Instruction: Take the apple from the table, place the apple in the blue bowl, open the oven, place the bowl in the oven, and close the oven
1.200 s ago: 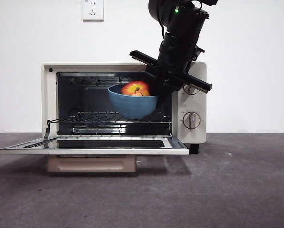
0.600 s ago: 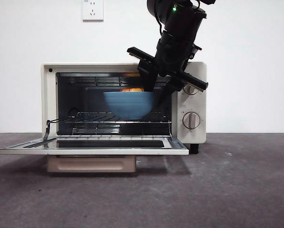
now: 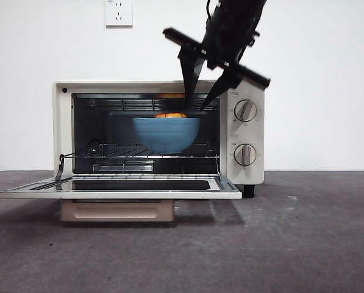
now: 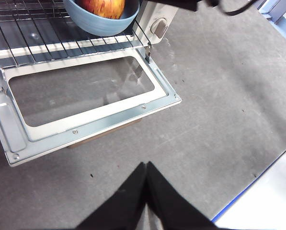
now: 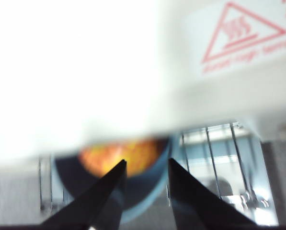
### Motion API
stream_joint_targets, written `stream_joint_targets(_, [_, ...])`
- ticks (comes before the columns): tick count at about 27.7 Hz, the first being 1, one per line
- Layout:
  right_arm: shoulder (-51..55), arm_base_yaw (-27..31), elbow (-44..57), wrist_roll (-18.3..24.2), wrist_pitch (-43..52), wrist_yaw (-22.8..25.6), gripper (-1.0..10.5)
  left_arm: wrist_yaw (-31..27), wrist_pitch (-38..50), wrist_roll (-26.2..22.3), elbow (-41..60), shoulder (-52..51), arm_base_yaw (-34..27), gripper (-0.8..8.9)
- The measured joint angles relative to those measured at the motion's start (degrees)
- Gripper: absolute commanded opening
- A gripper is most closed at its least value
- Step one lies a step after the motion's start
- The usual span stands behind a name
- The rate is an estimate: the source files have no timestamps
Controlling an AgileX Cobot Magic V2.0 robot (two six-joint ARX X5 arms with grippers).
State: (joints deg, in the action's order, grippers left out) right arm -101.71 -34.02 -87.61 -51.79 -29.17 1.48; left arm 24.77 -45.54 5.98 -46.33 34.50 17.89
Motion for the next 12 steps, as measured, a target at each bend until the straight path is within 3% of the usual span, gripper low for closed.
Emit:
stream_joint_targets(4, [4.1,-1.0,0.0,7.6,-5.5,0.6,1.4,-3.9,1.9,-0.6,0.0,0.6,-0.2,0.06])
stream_joint_targets(12, [16.5,-5.9,0.0,28.1,-16.8,9.6,1.4,-4.9,8.0,-0.5,0.1,6.8,-4.3,0.06])
